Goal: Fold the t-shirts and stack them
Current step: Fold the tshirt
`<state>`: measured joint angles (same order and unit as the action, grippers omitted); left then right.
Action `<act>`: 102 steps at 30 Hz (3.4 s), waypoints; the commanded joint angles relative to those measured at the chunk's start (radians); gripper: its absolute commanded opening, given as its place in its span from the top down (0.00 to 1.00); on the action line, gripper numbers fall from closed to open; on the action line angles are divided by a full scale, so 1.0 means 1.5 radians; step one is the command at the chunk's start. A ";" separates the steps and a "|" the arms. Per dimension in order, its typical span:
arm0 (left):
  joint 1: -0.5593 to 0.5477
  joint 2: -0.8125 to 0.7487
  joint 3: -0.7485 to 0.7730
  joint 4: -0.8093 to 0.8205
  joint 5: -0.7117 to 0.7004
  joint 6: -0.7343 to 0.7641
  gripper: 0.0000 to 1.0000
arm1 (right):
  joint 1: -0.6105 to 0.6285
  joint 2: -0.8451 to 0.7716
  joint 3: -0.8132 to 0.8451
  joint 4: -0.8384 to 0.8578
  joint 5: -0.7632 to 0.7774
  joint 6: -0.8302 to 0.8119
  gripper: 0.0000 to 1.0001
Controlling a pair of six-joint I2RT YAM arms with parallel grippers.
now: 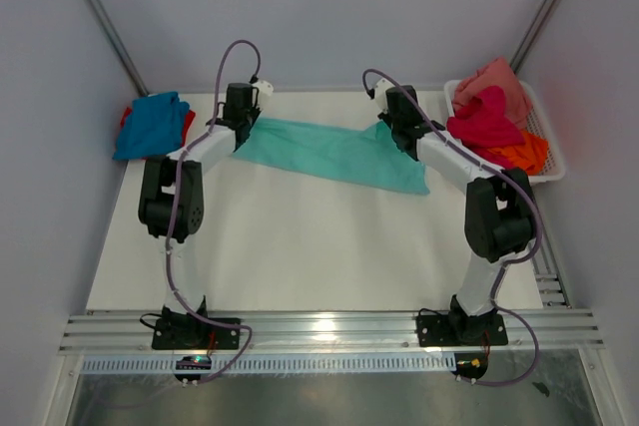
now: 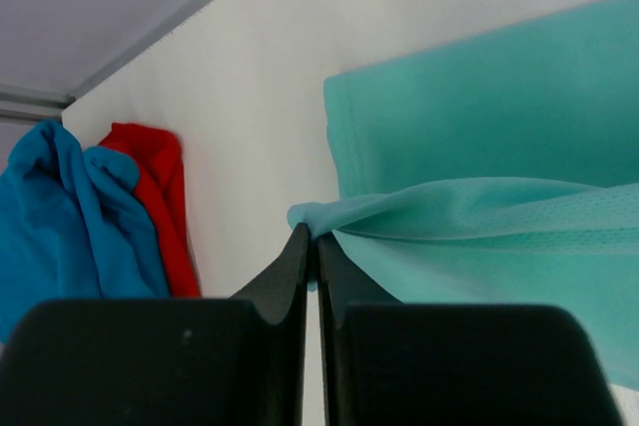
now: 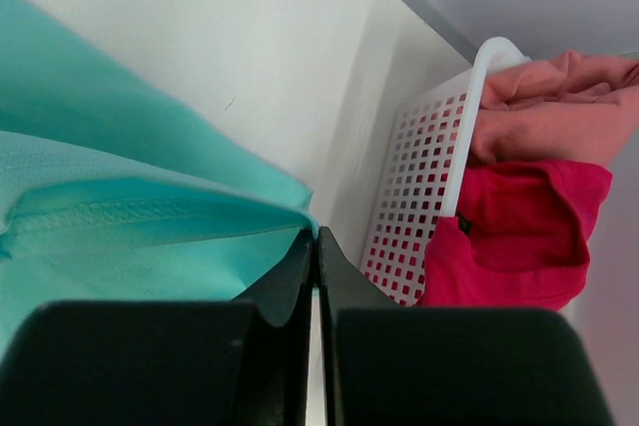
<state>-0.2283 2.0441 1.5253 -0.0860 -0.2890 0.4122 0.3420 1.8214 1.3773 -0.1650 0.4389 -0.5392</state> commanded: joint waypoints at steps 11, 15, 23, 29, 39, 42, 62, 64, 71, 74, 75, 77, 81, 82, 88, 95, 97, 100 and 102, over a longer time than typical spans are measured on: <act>-0.001 0.115 0.148 0.033 -0.034 0.016 1.00 | -0.008 0.085 0.080 0.010 0.015 -0.009 0.97; -0.001 0.146 0.182 0.027 -0.036 -0.001 1.00 | -0.010 0.110 0.095 0.011 0.020 -0.009 0.97; -0.001 0.192 0.207 0.053 -0.053 0.022 1.00 | -0.016 0.140 0.136 0.010 0.026 -0.010 0.97; 0.000 0.217 0.222 0.082 -0.070 0.032 1.00 | -0.021 0.167 0.167 0.010 0.034 -0.009 0.97; 0.000 0.260 0.254 0.119 -0.095 0.035 0.98 | -0.024 0.209 0.200 0.003 0.044 -0.002 0.97; -0.001 0.270 0.261 0.126 -0.098 0.035 0.96 | -0.025 0.226 0.208 0.001 0.050 0.001 0.97; -0.021 0.316 0.303 0.162 -0.144 0.060 0.01 | -0.024 0.242 0.181 0.174 0.209 0.004 0.01; -0.024 0.312 0.303 0.173 -0.157 0.064 0.01 | -0.024 0.223 0.174 0.188 0.222 0.010 0.01; -0.027 0.312 0.307 0.238 -0.229 0.113 0.01 | -0.014 0.165 0.122 0.173 0.216 0.023 0.01; -0.027 0.337 0.323 0.289 -0.263 0.167 0.01 | 0.000 0.134 0.078 0.159 0.203 0.025 0.01; -0.027 0.344 0.327 0.298 -0.271 0.192 0.01 | 0.006 0.125 0.066 0.155 0.196 0.025 0.01; -0.027 0.364 0.337 0.320 -0.284 0.211 0.01 | 0.021 0.097 0.033 0.132 0.179 0.028 0.01; -0.027 0.390 0.339 0.359 -0.289 0.247 0.01 | 0.041 0.051 -0.009 0.070 0.143 0.056 0.00; -0.027 0.395 0.339 0.370 -0.289 0.262 0.01 | 0.043 0.042 -0.020 0.057 0.125 0.063 0.01; -0.027 0.442 0.379 0.414 -0.283 0.292 0.01 | 0.062 -0.036 -0.076 -0.026 0.033 0.100 0.01; -0.029 0.473 0.458 0.429 -0.285 0.320 0.01 | 0.081 -0.048 -0.137 -0.033 0.023 0.093 0.01; -0.029 0.460 0.460 0.434 -0.297 0.333 0.01 | 0.082 -0.042 -0.142 -0.032 0.020 0.099 0.00; -0.029 0.409 0.446 0.401 -0.307 0.302 0.01 | 0.082 -0.021 -0.152 -0.013 0.026 0.095 0.00; -0.029 0.371 0.410 0.363 -0.309 0.274 0.01 | 0.082 -0.004 -0.156 0.011 0.042 0.084 0.01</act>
<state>-0.2703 2.7369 2.1624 0.4660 -0.7246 0.8795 0.4610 1.7927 1.1500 -0.2089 0.4850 -0.4149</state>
